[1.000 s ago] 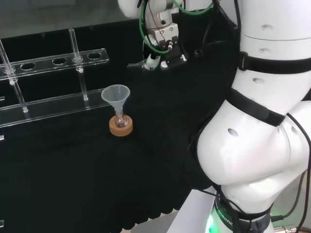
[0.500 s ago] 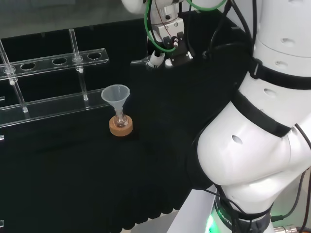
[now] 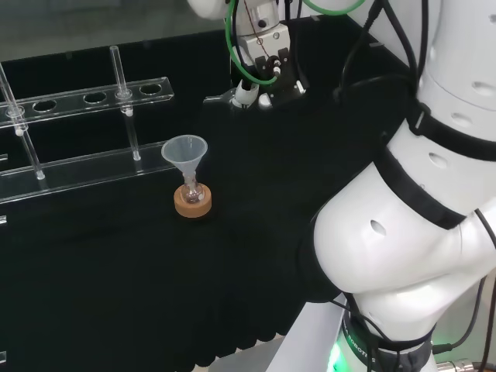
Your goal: Pour all the NaCl from the weighing funnel into the round-bottom flask.
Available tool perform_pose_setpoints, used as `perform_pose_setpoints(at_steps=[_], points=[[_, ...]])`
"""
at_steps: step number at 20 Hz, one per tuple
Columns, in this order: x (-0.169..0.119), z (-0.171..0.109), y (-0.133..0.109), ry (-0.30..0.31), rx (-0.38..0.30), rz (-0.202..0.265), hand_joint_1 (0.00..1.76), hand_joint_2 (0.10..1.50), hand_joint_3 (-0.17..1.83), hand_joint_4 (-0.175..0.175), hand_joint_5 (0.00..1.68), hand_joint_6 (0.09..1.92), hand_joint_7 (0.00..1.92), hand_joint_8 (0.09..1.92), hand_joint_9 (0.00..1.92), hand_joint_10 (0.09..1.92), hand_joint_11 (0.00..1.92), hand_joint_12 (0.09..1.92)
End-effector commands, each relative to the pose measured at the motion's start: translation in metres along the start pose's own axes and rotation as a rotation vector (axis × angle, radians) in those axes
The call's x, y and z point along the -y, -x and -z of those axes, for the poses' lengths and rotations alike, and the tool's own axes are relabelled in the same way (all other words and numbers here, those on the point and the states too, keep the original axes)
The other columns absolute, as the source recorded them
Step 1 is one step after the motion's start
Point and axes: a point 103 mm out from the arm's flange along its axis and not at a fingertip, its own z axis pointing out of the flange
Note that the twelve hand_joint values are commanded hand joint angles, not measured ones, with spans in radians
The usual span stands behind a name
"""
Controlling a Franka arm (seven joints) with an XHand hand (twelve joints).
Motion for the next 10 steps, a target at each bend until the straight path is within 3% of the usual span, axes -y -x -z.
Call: perform_pose_setpoints(at_steps=[1, 10], points=[[0.055, 0.010, -0.030, -0.020, 0.088, 0.005, 1.13, 1.04, -0.17, 0.175, 1.40, 0.31, 0.58, 0.64, 0.95, 0.32, 0.76, 1.06], [0.091, 0.002, -0.045, -0.049, 0.132, 0.001, 1.13, 1.04, -0.17, 0.175, 1.40, 0.31, 0.58, 0.64, 0.95, 0.32, 0.75, 1.06]])
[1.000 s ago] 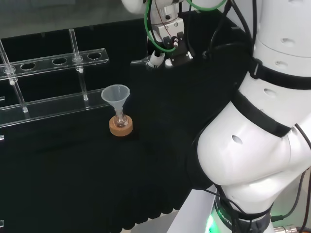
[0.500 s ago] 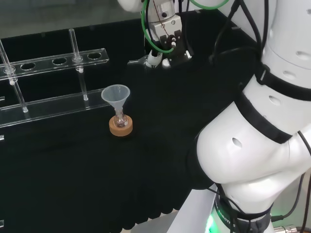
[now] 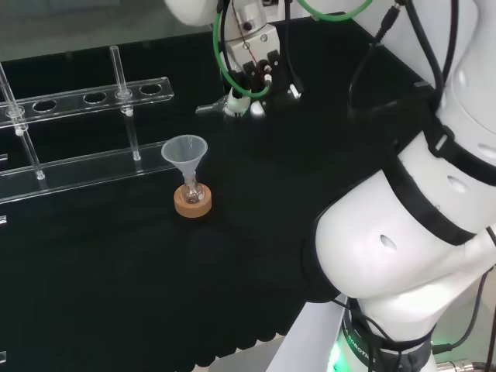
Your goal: Pour all the NaCl from the weighing funnel into the round-bottom flask.
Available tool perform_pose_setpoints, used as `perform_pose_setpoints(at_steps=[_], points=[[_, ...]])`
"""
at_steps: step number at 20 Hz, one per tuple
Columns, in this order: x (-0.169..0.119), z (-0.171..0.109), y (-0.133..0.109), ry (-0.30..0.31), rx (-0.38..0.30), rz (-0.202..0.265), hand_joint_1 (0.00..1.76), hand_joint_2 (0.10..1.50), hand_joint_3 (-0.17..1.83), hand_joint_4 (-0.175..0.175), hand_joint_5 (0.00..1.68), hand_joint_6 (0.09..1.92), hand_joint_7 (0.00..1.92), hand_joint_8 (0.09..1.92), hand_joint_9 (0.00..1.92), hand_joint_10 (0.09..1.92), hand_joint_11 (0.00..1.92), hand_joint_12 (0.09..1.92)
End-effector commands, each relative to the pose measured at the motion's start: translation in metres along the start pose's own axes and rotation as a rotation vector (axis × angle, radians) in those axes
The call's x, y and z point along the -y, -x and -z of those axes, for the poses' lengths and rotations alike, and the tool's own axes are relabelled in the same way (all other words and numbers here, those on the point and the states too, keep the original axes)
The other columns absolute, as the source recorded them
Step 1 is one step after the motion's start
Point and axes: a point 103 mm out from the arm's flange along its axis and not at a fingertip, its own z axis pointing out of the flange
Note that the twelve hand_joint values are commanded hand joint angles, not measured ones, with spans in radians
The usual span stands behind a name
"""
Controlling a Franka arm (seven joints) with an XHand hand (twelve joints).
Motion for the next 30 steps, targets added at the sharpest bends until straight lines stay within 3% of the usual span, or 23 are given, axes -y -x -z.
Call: perform_pose_setpoints(at_steps=[1, 15, 30], points=[[0.032, -0.012, -0.016, -0.036, 0.047, -0.005, 1.13, 1.04, -0.17, 0.175, 1.40, 0.31, 0.58, 0.64, 0.95, 0.32, 0.75, 1.06], [0.034, -0.005, -0.020, -0.049, 0.100, 0.006, 1.13, 1.04, -0.17, 0.175, 1.40, 0.31, 0.58, 0.64, 0.95, 0.31, 0.74, 1.07], [0.028, -0.002, -0.035, -0.081, 0.211, 0.006, 1.13, 1.04, -0.17, 0.175, 1.40, 0.31, 0.56, 0.64, 0.93, 0.31, 0.74, 1.07]])
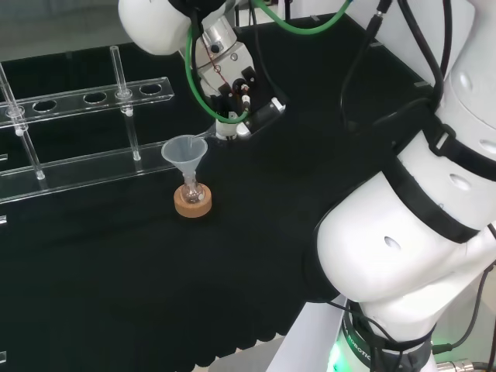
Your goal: Pour all the NaCl from the weighing funnel into the round-bottom flask.
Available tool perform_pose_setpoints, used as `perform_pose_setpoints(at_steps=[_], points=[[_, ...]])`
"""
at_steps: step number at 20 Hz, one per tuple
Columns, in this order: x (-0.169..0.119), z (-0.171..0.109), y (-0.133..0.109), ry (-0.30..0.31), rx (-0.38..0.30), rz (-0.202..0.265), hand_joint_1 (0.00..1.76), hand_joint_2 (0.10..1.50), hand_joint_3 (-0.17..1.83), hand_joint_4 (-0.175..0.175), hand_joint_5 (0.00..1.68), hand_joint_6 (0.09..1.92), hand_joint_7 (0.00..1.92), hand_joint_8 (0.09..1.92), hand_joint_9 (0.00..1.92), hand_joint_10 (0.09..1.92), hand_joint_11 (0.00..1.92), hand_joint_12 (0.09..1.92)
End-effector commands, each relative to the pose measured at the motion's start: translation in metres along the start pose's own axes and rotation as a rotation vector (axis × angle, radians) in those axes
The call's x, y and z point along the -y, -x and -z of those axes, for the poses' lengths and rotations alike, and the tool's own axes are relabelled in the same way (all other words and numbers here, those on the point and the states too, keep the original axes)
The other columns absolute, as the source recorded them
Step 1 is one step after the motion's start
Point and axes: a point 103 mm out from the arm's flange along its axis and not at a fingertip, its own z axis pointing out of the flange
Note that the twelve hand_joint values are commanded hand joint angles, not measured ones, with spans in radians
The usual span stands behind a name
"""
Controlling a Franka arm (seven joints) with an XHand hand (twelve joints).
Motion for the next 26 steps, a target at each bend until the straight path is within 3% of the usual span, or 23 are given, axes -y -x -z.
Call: perform_pose_setpoints(at_steps=[1, 26], points=[[0.000, 0.004, -0.002, -0.003, 0.034, -0.002, 1.13, 1.04, -0.17, 0.175, 1.40, 0.32, 0.55, 0.64, 0.93, 0.31, 0.74, 1.07], [-0.006, 0.017, -0.010, -0.047, 0.155, -0.021, 1.13, 1.04, -0.17, 0.175, 1.39, 0.33, 0.55, 0.64, 0.92, 0.31, 0.73, 1.08]])
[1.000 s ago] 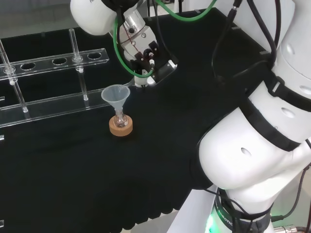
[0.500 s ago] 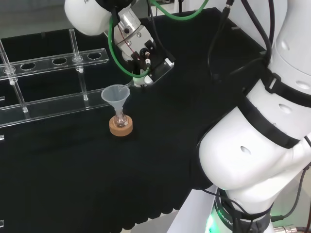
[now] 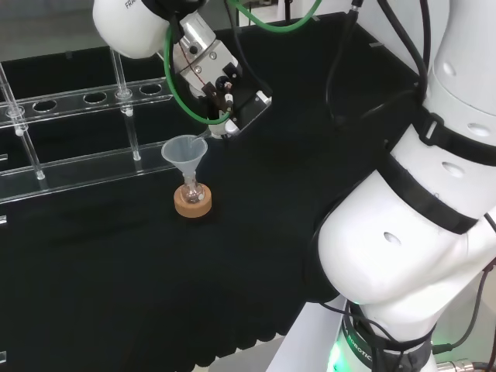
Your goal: Pour all the NaCl from the weighing funnel into the round-bottom flask.
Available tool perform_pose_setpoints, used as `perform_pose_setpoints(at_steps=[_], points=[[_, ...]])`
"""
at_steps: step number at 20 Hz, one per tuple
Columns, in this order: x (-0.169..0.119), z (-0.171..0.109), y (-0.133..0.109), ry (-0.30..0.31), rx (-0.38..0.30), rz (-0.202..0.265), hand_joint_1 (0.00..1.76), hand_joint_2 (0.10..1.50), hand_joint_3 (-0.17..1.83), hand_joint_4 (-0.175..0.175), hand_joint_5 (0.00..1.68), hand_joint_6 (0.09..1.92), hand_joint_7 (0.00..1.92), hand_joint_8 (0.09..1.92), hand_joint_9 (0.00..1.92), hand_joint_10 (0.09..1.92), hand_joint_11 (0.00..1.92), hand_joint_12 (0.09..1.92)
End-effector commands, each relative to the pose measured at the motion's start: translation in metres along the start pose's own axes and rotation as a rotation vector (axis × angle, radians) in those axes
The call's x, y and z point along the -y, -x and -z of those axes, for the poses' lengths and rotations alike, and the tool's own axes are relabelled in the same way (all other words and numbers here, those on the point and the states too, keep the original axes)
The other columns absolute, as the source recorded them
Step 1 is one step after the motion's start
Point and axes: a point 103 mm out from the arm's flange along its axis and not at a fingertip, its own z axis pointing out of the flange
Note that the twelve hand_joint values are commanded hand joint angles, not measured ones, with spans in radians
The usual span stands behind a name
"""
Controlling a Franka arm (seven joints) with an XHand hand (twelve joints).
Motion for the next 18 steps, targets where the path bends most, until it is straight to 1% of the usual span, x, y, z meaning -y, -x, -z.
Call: perform_pose_setpoints(at_steps=[1, 12, 18], points=[[-0.0001, 0.0040, -0.0010, -0.008, 0.028, -0.005, 1.13, 1.04, -0.17, 0.175, 1.39, 0.33, 0.55, 0.64, 0.92, 0.31, 0.73, 1.08], [-0.0018, 0.0102, -0.0058, -0.027, 0.095, -0.012, 1.13, 1.04, -0.17, 0.175, 1.39, 0.33, 0.54, 0.64, 0.92, 0.31, 0.73, 1.08], [-0.0017, 0.0114, -0.0071, -0.040, 0.118, -0.019, 1.13, 1.04, -0.17, 0.175, 1.39, 0.33, 0.54, 0.64, 0.91, 0.31, 0.73, 1.08]])
